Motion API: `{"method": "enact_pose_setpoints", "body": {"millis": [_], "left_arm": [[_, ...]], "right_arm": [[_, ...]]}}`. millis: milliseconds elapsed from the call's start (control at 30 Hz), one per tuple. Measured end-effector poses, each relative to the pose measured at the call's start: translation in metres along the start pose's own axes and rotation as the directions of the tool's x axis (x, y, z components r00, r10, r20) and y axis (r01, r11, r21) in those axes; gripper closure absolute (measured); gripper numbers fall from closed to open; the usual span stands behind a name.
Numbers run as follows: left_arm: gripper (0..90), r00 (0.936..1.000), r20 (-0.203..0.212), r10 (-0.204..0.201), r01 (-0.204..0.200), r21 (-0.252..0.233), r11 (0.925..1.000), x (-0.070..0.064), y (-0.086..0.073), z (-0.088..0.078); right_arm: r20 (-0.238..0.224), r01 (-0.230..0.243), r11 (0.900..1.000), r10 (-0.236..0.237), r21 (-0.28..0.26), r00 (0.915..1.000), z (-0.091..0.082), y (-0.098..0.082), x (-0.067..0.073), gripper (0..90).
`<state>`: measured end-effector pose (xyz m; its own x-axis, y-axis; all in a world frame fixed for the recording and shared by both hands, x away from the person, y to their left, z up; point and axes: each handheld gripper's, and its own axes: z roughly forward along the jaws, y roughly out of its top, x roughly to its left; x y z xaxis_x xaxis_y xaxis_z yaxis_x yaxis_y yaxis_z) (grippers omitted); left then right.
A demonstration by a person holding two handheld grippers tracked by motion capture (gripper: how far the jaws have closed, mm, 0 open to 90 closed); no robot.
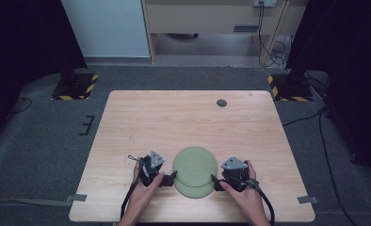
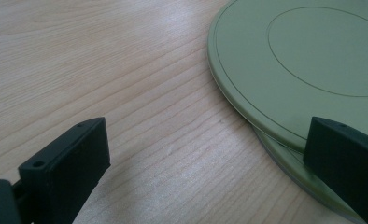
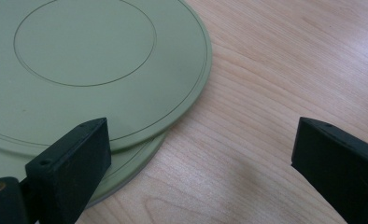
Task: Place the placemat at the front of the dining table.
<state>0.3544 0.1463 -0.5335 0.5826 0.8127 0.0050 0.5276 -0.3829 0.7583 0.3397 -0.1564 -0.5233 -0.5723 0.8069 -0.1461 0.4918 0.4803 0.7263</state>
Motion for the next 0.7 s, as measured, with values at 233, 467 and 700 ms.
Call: {"method": "enact_pose_setpoints", "body": {"millis": [233,467,700], "left_arm": [[0.0,1.0,0.005,0.002,-0.002,0.002,1.0,0.001,0.0,0.0],[1.0,0.9999,-0.005,0.012,-0.012,0.008,0.9999,-0.001,0.001,-0.001],[1.9,0.9997,-0.002,0.023,-0.023,0.013,0.9997,-0.003,0.0,-0.003]], "right_arm": [[-0.035,-0.021,1.0,0.021,0.0,0.9992,-0.004,0.001,-0.005,7.8],[-0.055,0.003,0.998,0.0,0.061,0.9985,-0.007,0.005,-0.018,8.5],[-0.055,0.017,0.998,-0.013,0.065,0.9984,-0.009,0.03,-0.031,9.4]]}}
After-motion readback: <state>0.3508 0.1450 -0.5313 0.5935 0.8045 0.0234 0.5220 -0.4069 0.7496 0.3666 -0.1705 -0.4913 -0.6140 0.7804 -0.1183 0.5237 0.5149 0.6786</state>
